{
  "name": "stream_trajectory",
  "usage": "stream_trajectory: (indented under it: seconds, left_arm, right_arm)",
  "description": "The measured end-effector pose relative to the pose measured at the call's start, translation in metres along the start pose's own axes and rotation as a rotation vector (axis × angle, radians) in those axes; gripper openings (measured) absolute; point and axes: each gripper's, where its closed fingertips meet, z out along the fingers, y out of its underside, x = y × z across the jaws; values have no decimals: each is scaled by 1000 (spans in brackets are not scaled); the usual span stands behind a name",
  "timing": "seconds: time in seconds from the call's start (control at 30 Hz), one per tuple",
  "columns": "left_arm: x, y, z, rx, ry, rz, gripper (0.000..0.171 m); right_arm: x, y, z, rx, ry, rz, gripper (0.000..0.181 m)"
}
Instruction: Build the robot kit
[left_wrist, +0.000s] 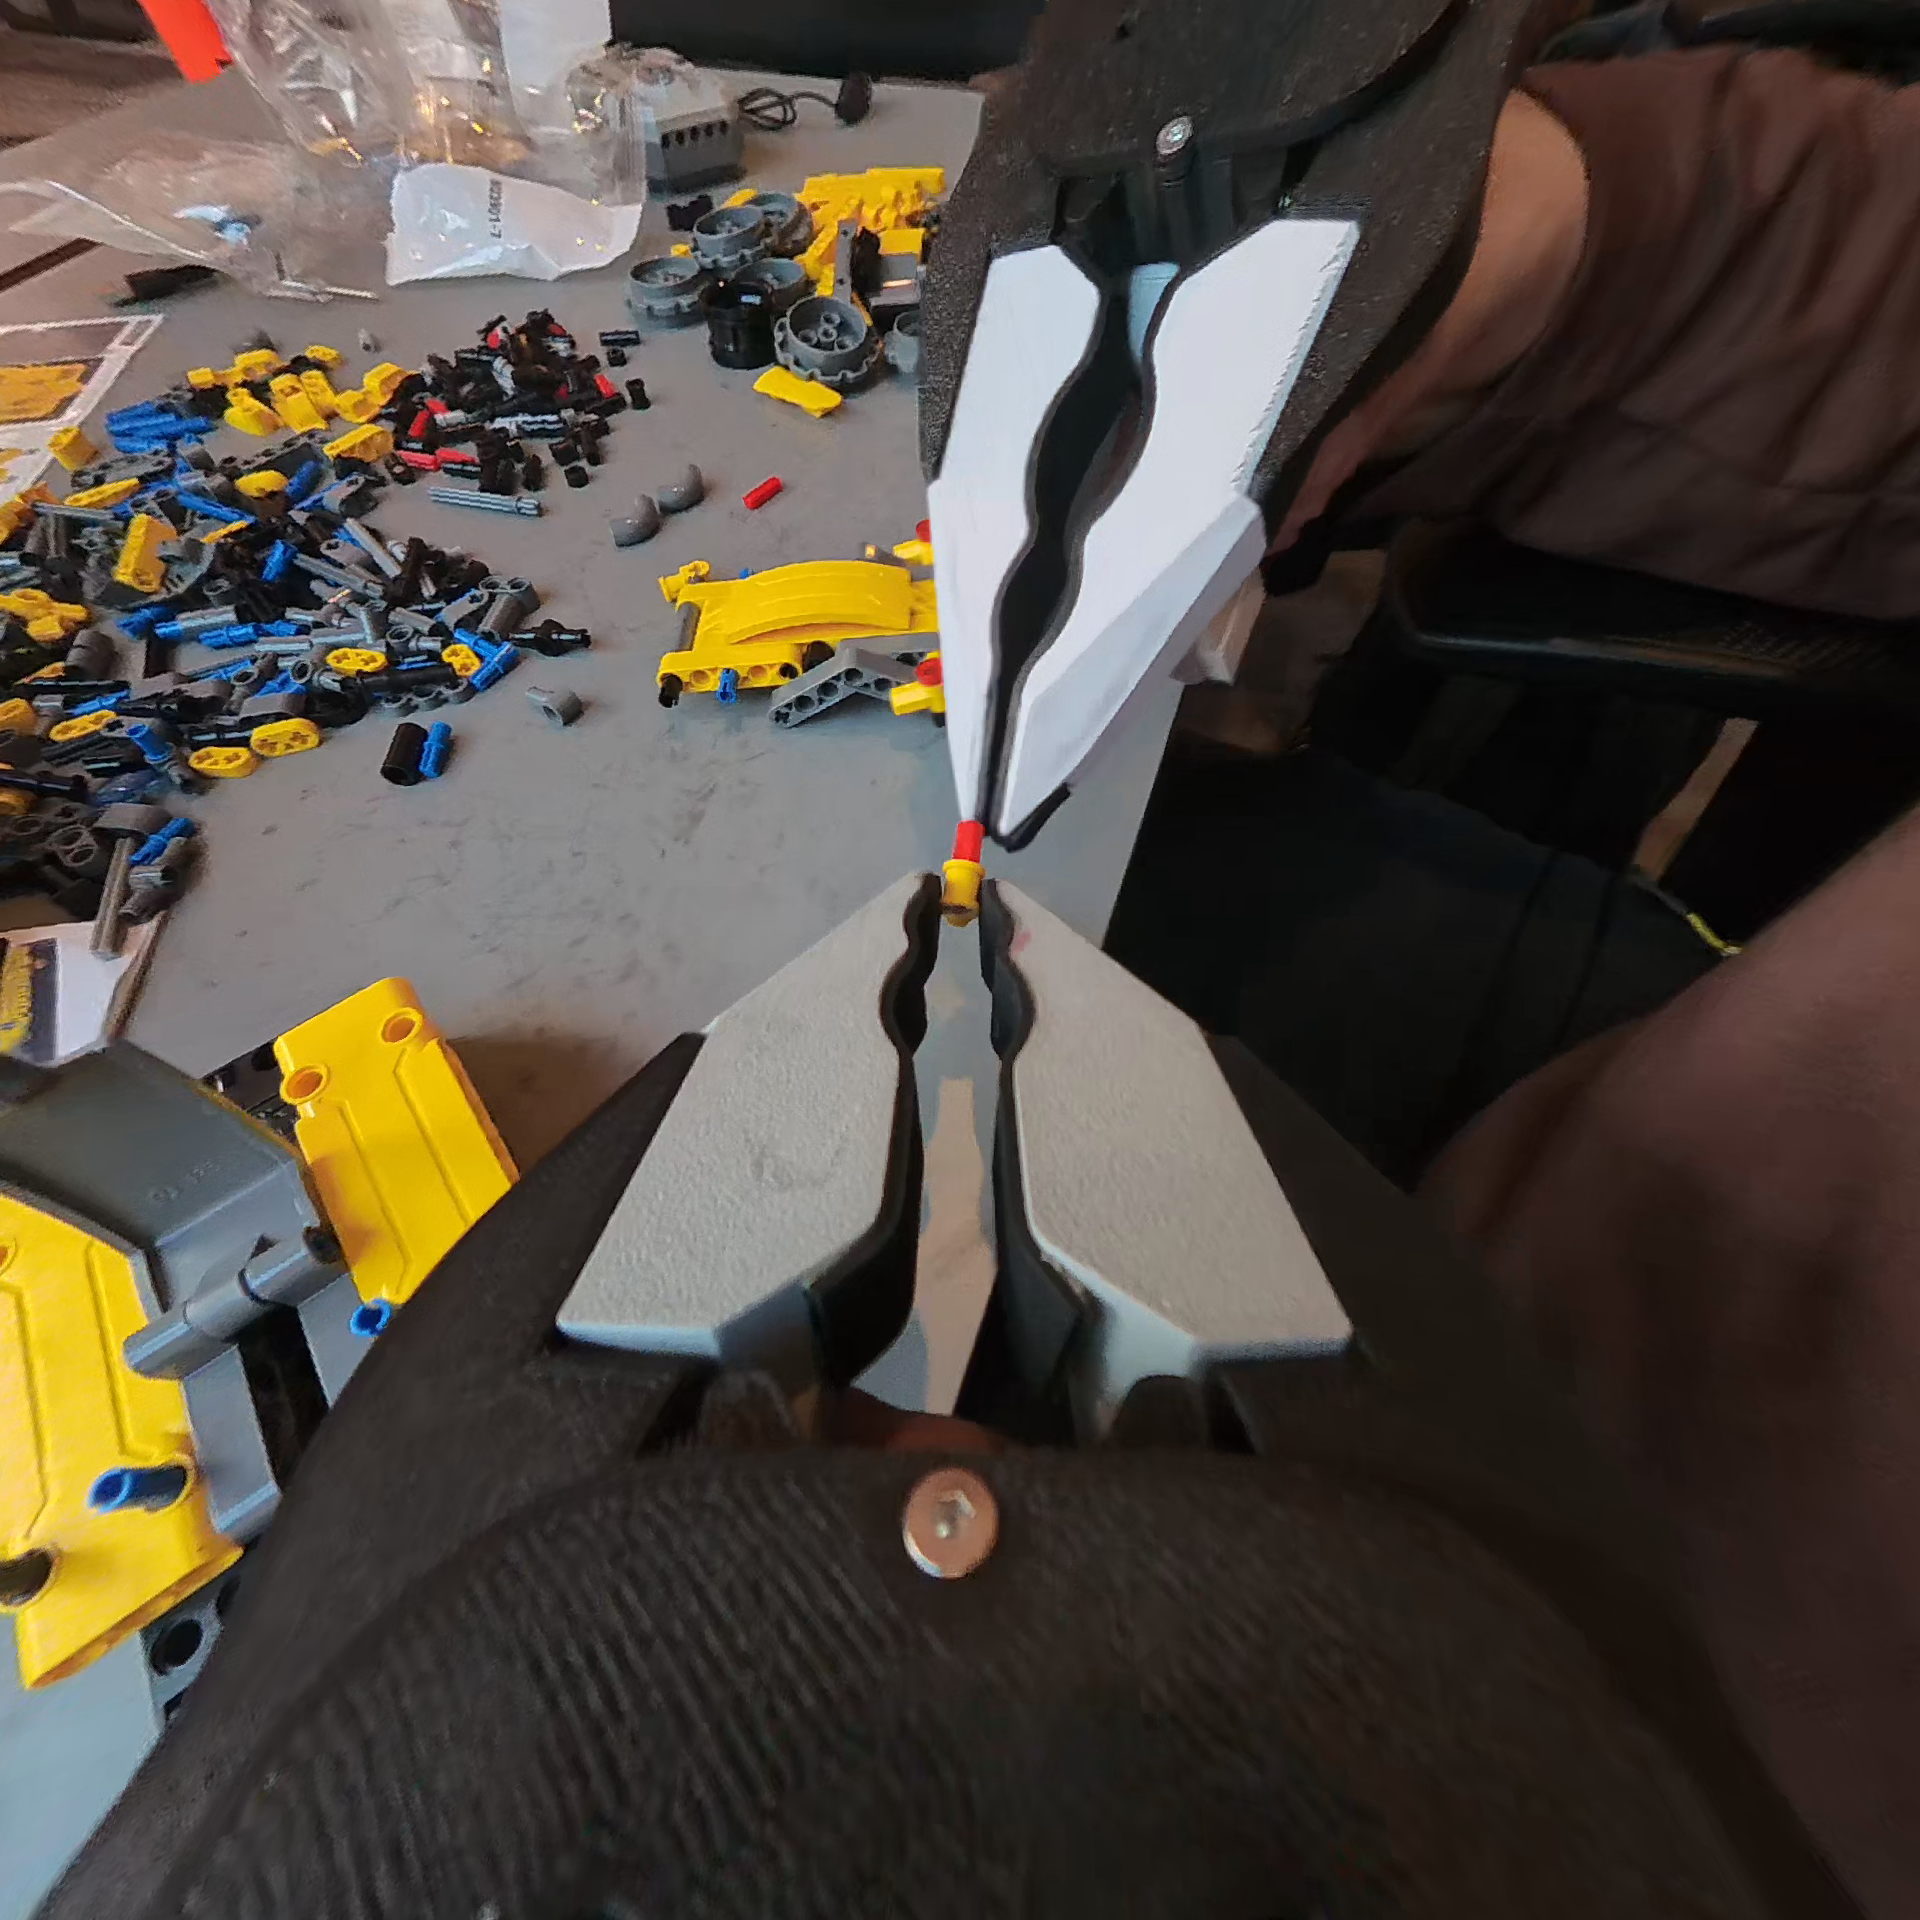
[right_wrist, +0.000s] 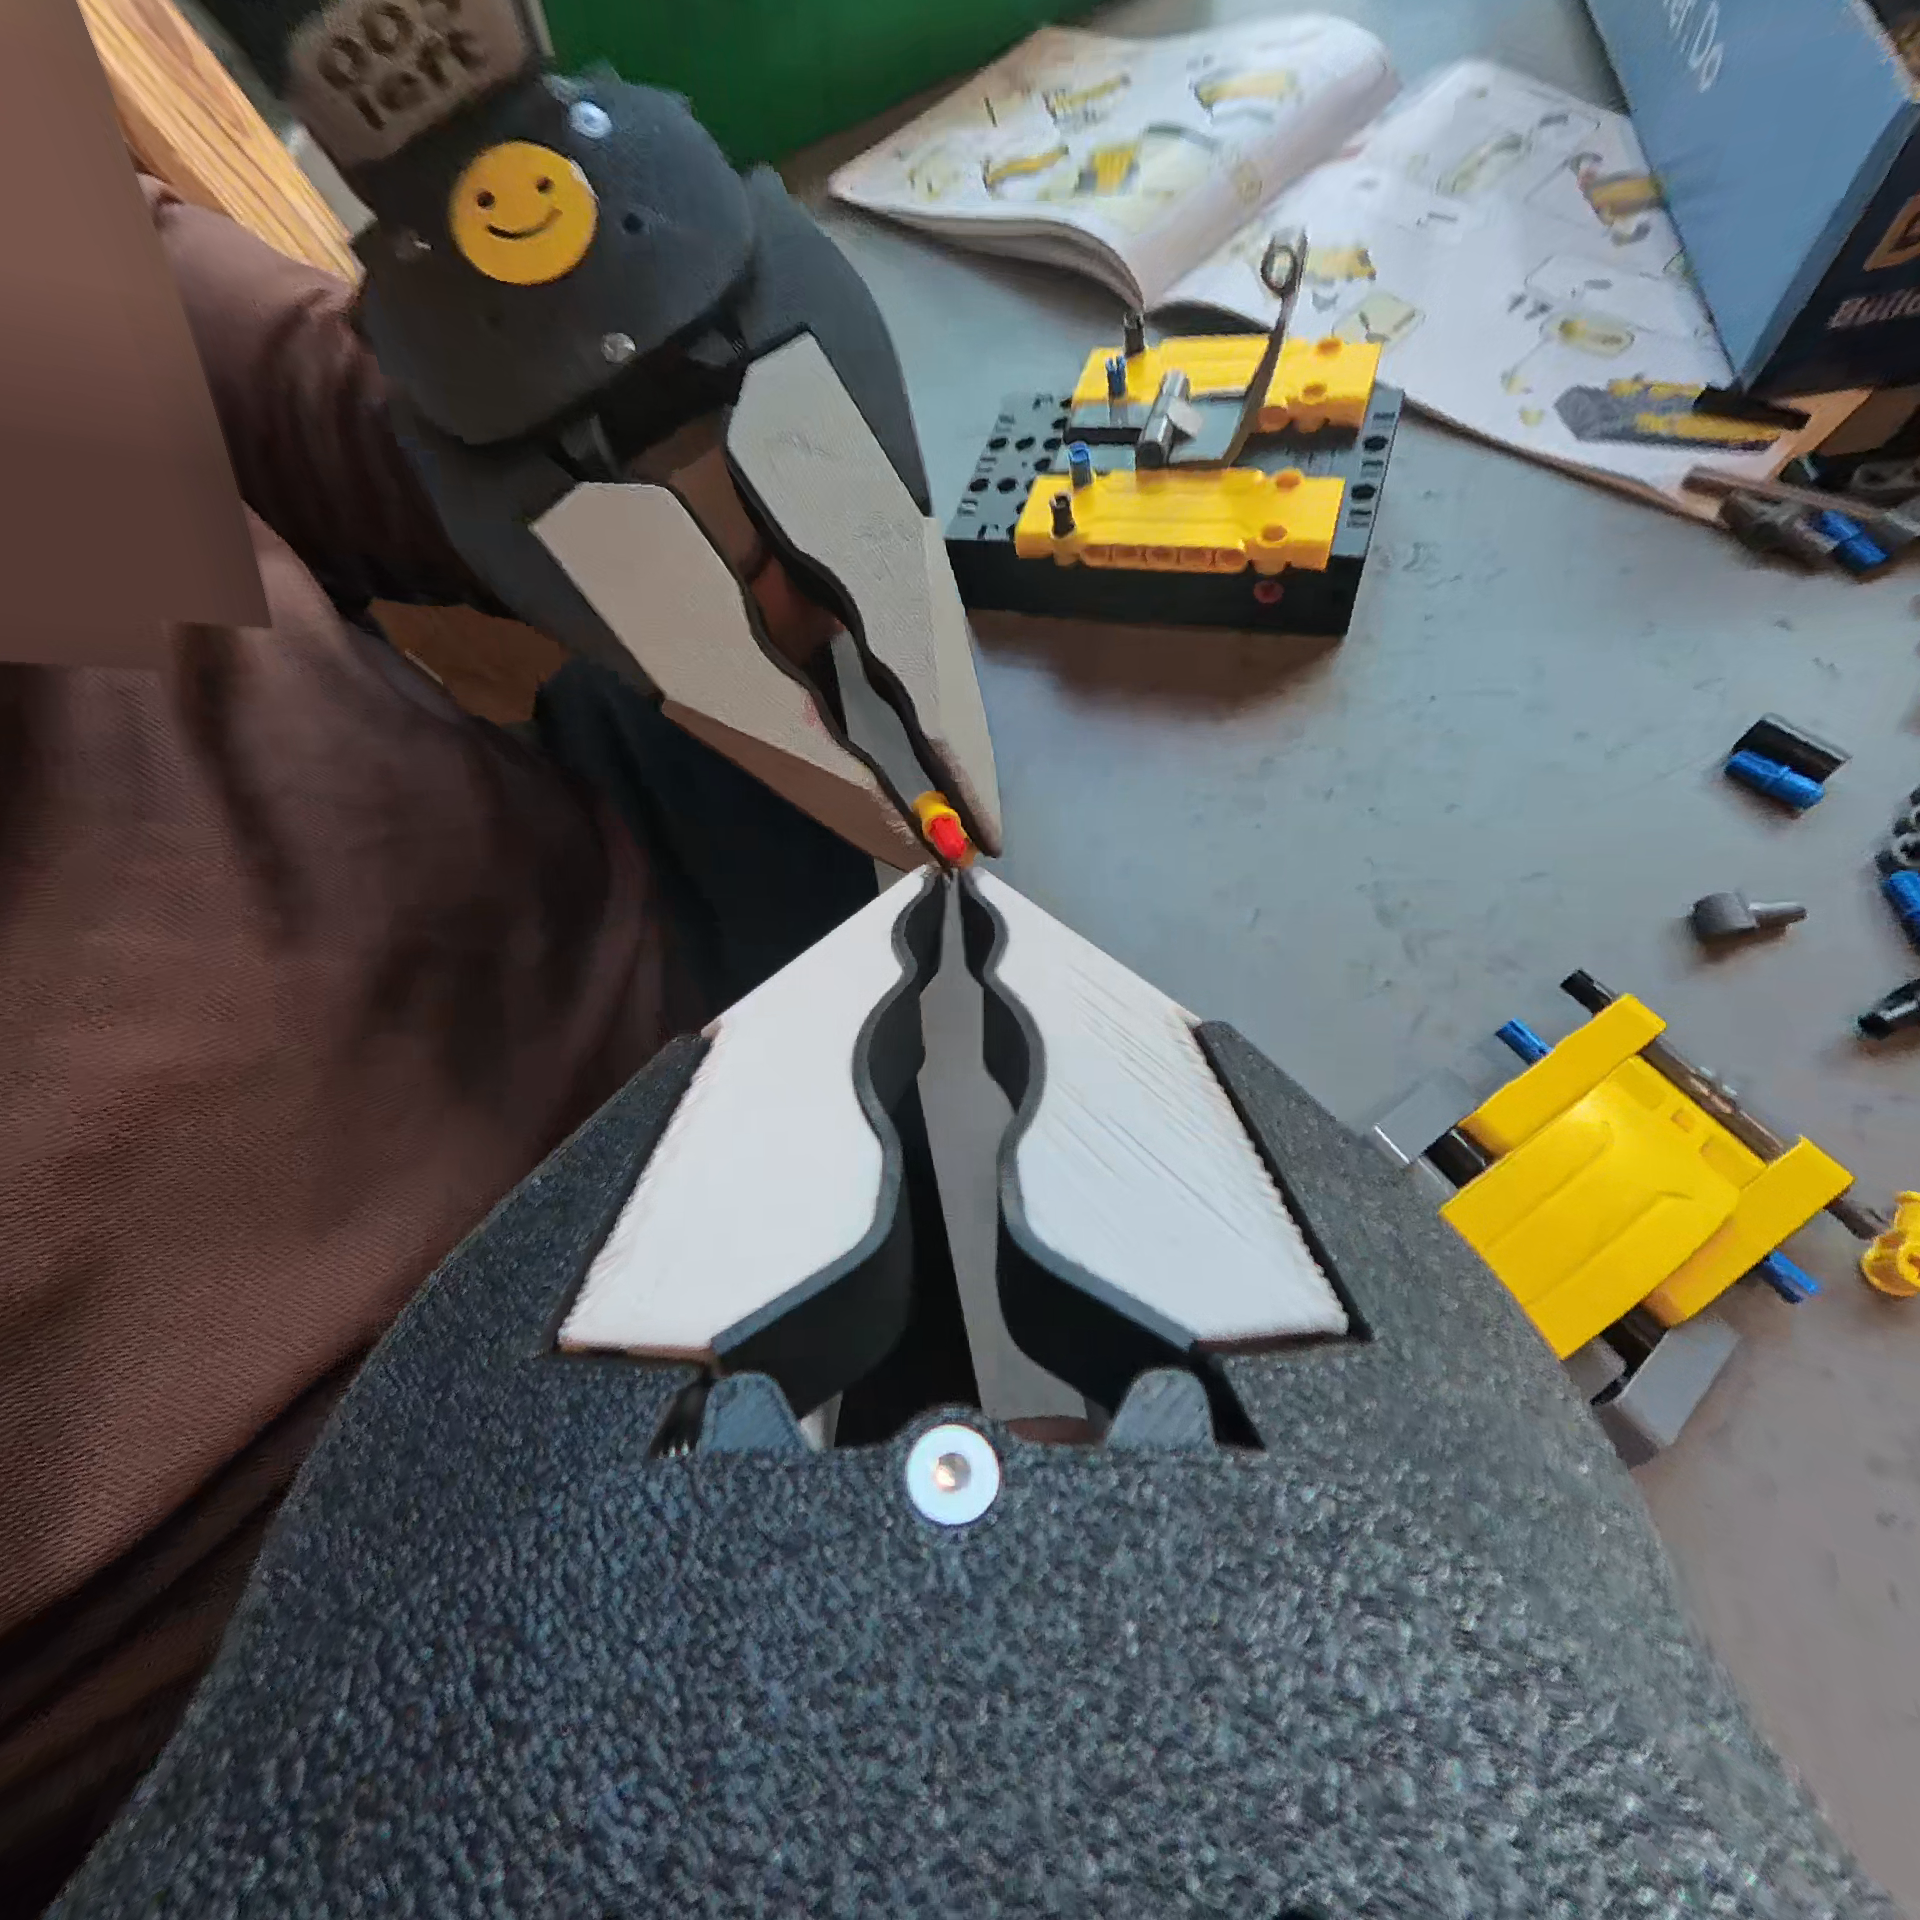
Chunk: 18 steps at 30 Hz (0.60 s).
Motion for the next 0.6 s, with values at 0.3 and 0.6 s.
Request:
stream_trajectory:
  seconds: [0.3,0.6]
  left_arm:
    - [-1,7,1,-60,-21,29,4]
    - [-2,9,-3,-114,-20,44,4]
  right_arm:
    - [1,2,7,-4,22,-25,5]
    - [2,3,12,-19,61,-106,3]
